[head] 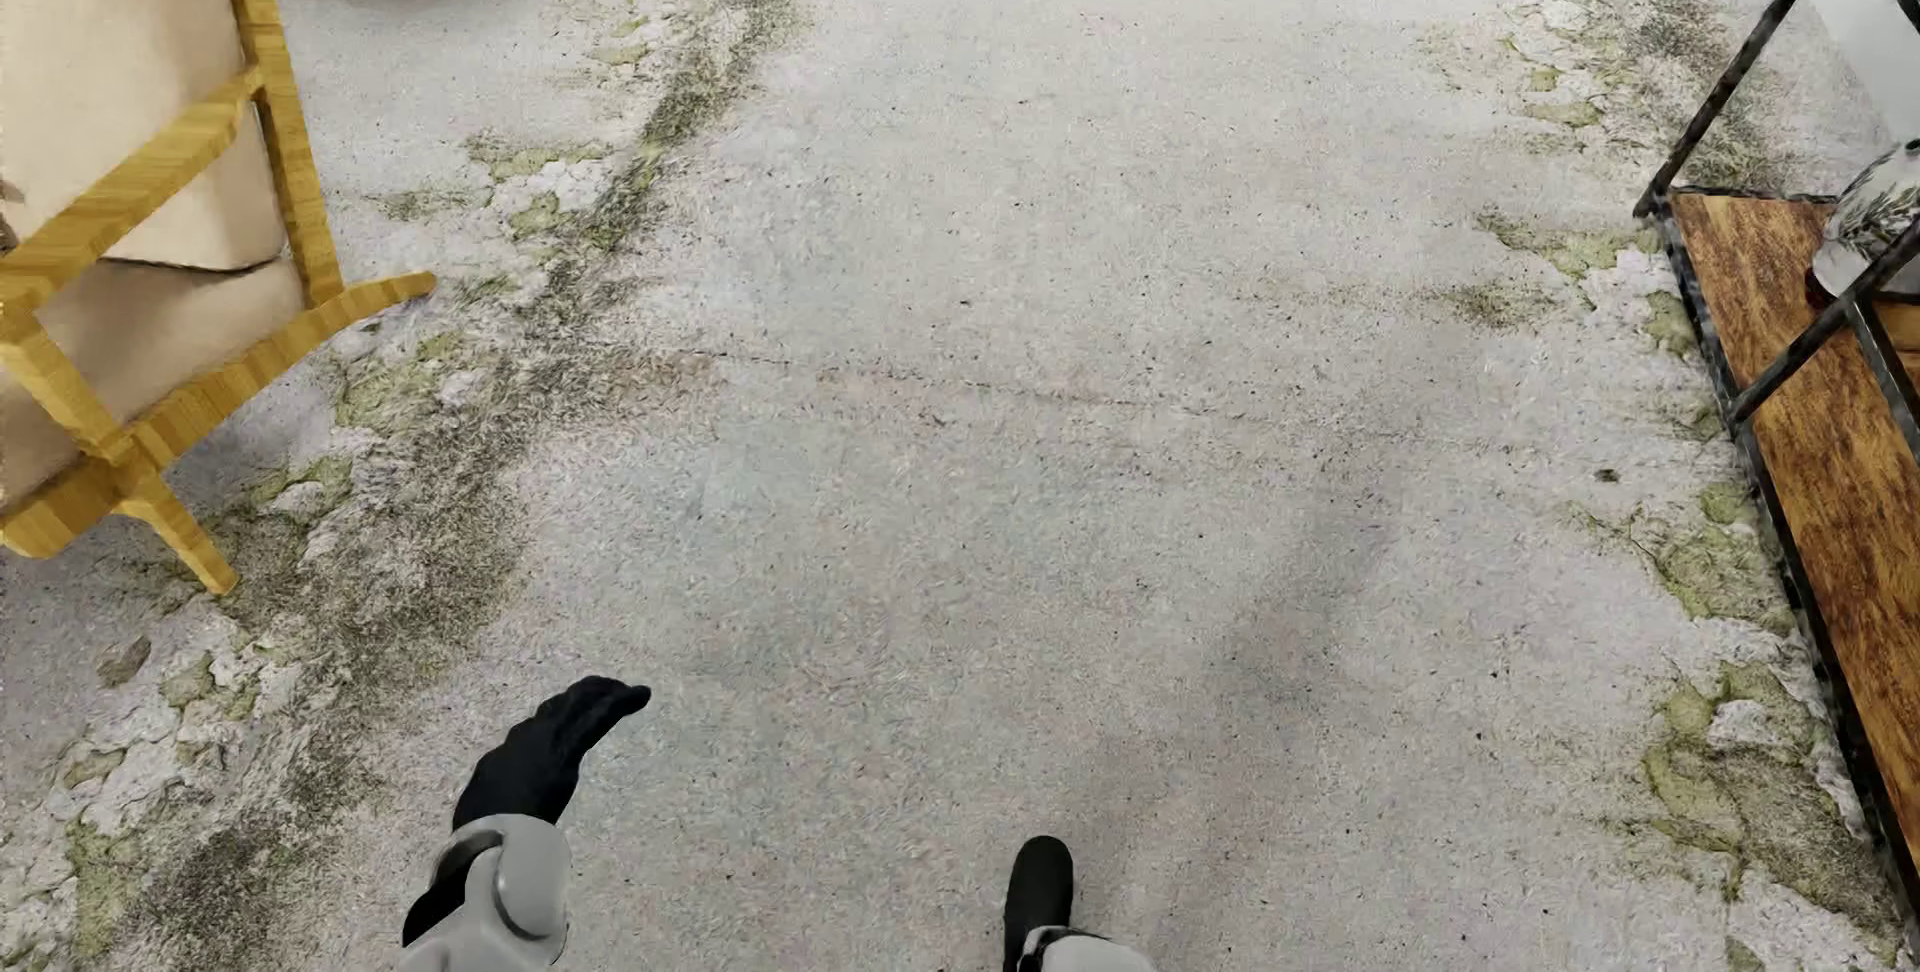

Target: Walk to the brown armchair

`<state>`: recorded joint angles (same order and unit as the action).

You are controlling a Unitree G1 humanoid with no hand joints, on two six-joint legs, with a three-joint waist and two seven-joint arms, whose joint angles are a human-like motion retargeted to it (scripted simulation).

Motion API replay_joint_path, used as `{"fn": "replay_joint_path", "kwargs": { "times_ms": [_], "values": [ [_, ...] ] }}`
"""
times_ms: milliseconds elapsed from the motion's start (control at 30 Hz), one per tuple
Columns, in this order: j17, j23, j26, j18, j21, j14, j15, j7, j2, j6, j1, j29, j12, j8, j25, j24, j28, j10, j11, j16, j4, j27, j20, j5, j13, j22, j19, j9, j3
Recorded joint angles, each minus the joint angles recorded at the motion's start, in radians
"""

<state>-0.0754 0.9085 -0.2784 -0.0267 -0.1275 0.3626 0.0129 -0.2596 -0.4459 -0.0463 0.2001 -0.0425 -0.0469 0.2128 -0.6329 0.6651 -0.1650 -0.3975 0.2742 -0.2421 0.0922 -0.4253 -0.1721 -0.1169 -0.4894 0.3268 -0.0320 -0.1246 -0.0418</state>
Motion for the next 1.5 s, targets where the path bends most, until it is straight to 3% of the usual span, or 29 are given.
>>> {"fn": "replay_joint_path", "kwargs": {
  "times_ms": [33,100,167,233,300,333,433,500,533,567,600,633,667,700,767,800,833,867,900,933,1000,1067,1133,1167,1200,1300,1367,1433,1500],
  "values": [
    [0.016,0.016,-0.022,-0.006,-0.016,-0.038,-0.041,0.013,0.032,0.008,0.020,0.038,-0.016,0.023,-0.033,-0.007,-0.014,-0.040,0.020,-0.008,-0.036,-0.013,0.013,0.030,0.008,-0.004,0.145,0.002,-0.007],
    [0.043,0.037,-0.092,0.020,-0.042,-0.252,0.072,0.015,0.103,0.037,-0.041,0.062,-0.065,0.062,-0.116,-0.020,-0.034,-0.302,0.084,0.001,-0.159,-0.036,0.033,0.092,0.072,0.057,0.167,0.003,-0.023],
    [0.073,-0.028,-0.167,-0.080,0.006,-0.485,0.145,0.051,0.220,0.066,-0.207,0.002,-0.066,0.105,-0.134,-0.004,0.061,-0.671,0.054,-0.008,-0.309,-0.024,-0.073,0.149,0.147,0.201,0.180,0.000,-0.028],
    [0.088,-0.143,-0.134,-0.002,0.056,-0.350,0.212,0.087,0.302,0.097,-0.372,-0.100,-0.075,0.112,-0.086,0.110,0.229,-0.887,0.056,-0.067,-0.418,0.070,-0.234,0.217,0.230,0.291,0.183,-0.012,-0.003],
    [0.057,-0.246,-0.146,0.057,0.075,-0.283,0.275,0.133,0.361,0.113,-0.518,-0.182,-0.157,0.063,-0.038,0.103,0.203,-0.884,0.080,-0.020,-0.384,0.169,-0.182,0.259,0.329,0.296,0.173,-0.023,0.044],
    [0.035,-0.312,-0.148,0.045,0.068,-0.228,0.309,0.155,0.386,0.114,-0.572,-0.200,-0.210,0.037,-0.017,0.067,0.150,-0.805,0.101,0.021,-0.338,0.194,-0.120,0.267,0.375,0.282,0.166,-0.026,0.067],
    [-0.064,-0.520,-0.136,0.059,0.018,-0.193,0.381,0.136,0.477,0.101,-0.642,-0.211,-0.326,-0.037,0.046,0.030,0.076,-0.339,0.114,0.101,-0.247,0.251,-0.057,0.275,0.482,0.292,0.159,-0.026,0.114],
    [-0.113,-0.620,-0.127,-0.037,0.003,-0.296,0.405,0.085,0.551,0.091,-0.637,-0.224,-0.355,-0.072,0.088,0.084,0.143,0.050,0.074,0.106,-0.192,0.262,-0.119,0.280,0.523,0.331,0.148,-0.019,0.123],
    [-0.124,-0.647,-0.119,-0.208,0.002,-0.299,0.422,0.048,0.587,0.086,-0.636,-0.234,-0.363,-0.085,0.102,0.102,0.192,0.172,0.064,0.102,-0.173,0.258,-0.146,0.282,0.532,0.345,0.141,-0.017,0.121],
    [-0.124,-0.661,-0.112,-0.226,0.011,-0.274,0.440,-0.007,0.616,0.083,-0.659,-0.247,-0.364,-0.082,0.113,0.120,0.232,0.156,0.078,0.092,-0.131,0.249,-0.170,0.283,0.528,0.352,0.134,-0.017,0.112],
    [-0.118,-0.657,-0.109,-0.211,0.018,-0.332,0.446,-0.033,0.640,0.076,-0.657,-0.256,-0.361,-0.085,0.120,0.129,0.259,0.094,0.099,0.089,-0.155,0.235,-0.177,0.274,0.512,0.354,0.132,-0.017,0.111],
    [-0.110,-0.631,-0.119,-0.118,0.013,-0.345,0.424,-0.072,0.659,0.070,-0.626,-0.263,-0.357,-0.093,0.118,0.130,0.263,0.085,0.126,0.099,-0.153,0.218,-0.162,0.257,0.490,0.349,0.131,-0.015,0.115],
    [-0.104,-0.579,-0.134,0.057,-0.005,-0.361,0.379,-0.101,0.666,0.061,-0.572,-0.260,-0.360,-0.105,0.110,0.125,0.238,0.109,0.182,0.123,-0.127,0.188,-0.124,0.223,0.472,0.336,0.118,-0.012,0.123],
    [-0.102,-0.502,-0.142,0.116,-0.035,-0.343,0.294,-0.132,0.636,0.047,-0.529,-0.243,-0.361,-0.123,0.097,0.109,0.192,0.112,0.301,0.154,-0.107,0.152,-0.069,0.180,0.455,0.322,0.090,-0.012,0.131],
    [-0.103,-0.301,-0.162,0.126,-0.128,-0.253,0.065,-0.195,0.489,0.017,-0.460,-0.153,-0.327,-0.199,0.059,0.088,0.119,0.062,0.661,0.189,-0.088,0.053,0.012,0.104,0.431,0.330,-0.141,-0.020,0.143],
    [-0.114,-0.195,-0.166,0.126,-0.209,-0.220,-0.026,-0.233,0.395,0.009,-0.405,-0.063,-0.294,-0.205,0.017,0.097,0.119,0.072,0.839,0.187,-0.076,0.027,0.024,0.051,0.429,0.340,-0.218,-0.021,0.149],
    [-0.123,-0.119,-0.171,0.123,-0.269,-0.189,0.021,-0.256,0.310,0.000,-0.361,0.015,-0.239,-0.189,-0.028,0.123,0.134,0.074,0.966,0.173,-0.062,0.023,0.026,-0.032,0.414,0.350,-0.192,-0.024,0.148],
    [-0.123,-0.070,-0.167,0.114,-0.280,-0.158,0.075,-0.265,0.224,-0.010,-0.324,0.032,-0.195,-0.181,-0.045,0.140,0.127,0.073,1.052,0.162,-0.051,0.033,0.040,-0.082,0.391,0.353,-0.092,-0.026,0.138],
    [-0.104,-0.050,-0.159,0.102,-0.235,-0.135,0.086,-0.269,0.143,-0.018,-0.286,-0.013,-0.153,-0.180,-0.035,0.146,0.102,0.079,1.088,0.155,-0.042,0.014,0.074,-0.103,0.355,0.346,0.020,-0.027,0.121],
    [-0.083,-0.054,-0.137,0.089,-0.160,-0.115,0.097,-0.269,0.069,-0.022,-0.254,-0.087,-0.121,-0.182,-0.005,0.138,0.073,0.080,1.075,0.151,-0.035,0.002,0.106,-0.105,0.309,0.314,0.077,-0.027,0.100],
    [-0.058,-0.077,-0.054,0.057,-0.059,-0.079,0.171,-0.263,-0.037,-0.023,-0.204,-0.154,-0.083,-0.175,0.039,0.099,0.020,0.059,0.913,0.124,-0.037,0.020,0.141,-0.069,0.218,0.212,0.068,-0.024,0.064],
    [-0.050,-0.095,-0.010,0.025,-0.039,-0.038,0.174,-0.252,-0.085,-0.019,-0.161,-0.134,-0.047,-0.157,0.029,0.071,0.008,0.035,0.603,0.075,-0.038,0.045,0.121,-0.037,0.151,0.115,0.069,-0.016,0.038],
    [-0.034,-0.111,0.002,-0.012,-0.023,-0.002,0.082,-0.234,-0.059,-0.012,-0.097,-0.088,-0.013,-0.128,0.013,0.036,0.016,0.050,0.161,0.032,-0.034,0.052,0.095,-0.007,0.108,0.031,0.038,-0.007,0.025],
    [-0.024,-0.124,-0.001,-0.034,-0.004,0.006,0.056,-0.222,-0.036,-0.008,-0.060,-0.071,-0.001,-0.098,0.013,0.027,0.023,0.067,-0.025,0.019,-0.032,0.049,0.080,0.007,0.093,0.001,-0.033,-0.003,0.022],
    [-0.022,-0.131,-0.005,-0.059,0.001,0.023,0.100,-0.216,-0.031,-0.006,-0.027,-0.055,-0.001,-0.038,0.000,0.014,0.017,0.059,-0.056,0.014,-0.038,0.046,0.078,0.005,0.088,-0.023,-0.159,-0.003,0.022],
    [0.014,-0.133,-0.057,-0.105,0.026,-0.045,-0.014,-0.161,0.056,0.012,0.028,-0.057,-0.050,0.038,-0.044,0.015,0.017,-0.070,0.025,0.017,-0.137,0.032,0.057,0.056,0.116,0.001,0.169,-0.003,0.005],
    [0.058,-0.134,-0.123,-0.077,0.053,-0.263,0.075,-0.068,0.137,0.043,-0.075,-0.090,-0.063,0.096,-0.055,0.031,0.058,-0.375,0.046,0.006,-0.279,0.031,0.007,0.120,0.161,0.115,0.180,-0.001,0.000],
    [0.057,-0.157,-0.154,-0.053,0.044,-0.501,0.152,0.075,0.234,0.080,-0.272,-0.081,-0.083,0.131,-0.082,0.098,0.181,-0.728,0.036,-0.002,-0.393,0.046,-0.107,0.177,0.225,0.238,0.187,-0.005,0.010],
    [0.032,-0.195,-0.143,0.033,0.049,-0.332,0.226,0.149,0.294,0.108,-0.424,-0.094,-0.140,0.116,-0.087,0.138,0.261,-0.880,0.063,-0.005,-0.430,0.107,-0.159,0.234,0.314,0.295,0.187,-0.014,0.037]
  ]
}}
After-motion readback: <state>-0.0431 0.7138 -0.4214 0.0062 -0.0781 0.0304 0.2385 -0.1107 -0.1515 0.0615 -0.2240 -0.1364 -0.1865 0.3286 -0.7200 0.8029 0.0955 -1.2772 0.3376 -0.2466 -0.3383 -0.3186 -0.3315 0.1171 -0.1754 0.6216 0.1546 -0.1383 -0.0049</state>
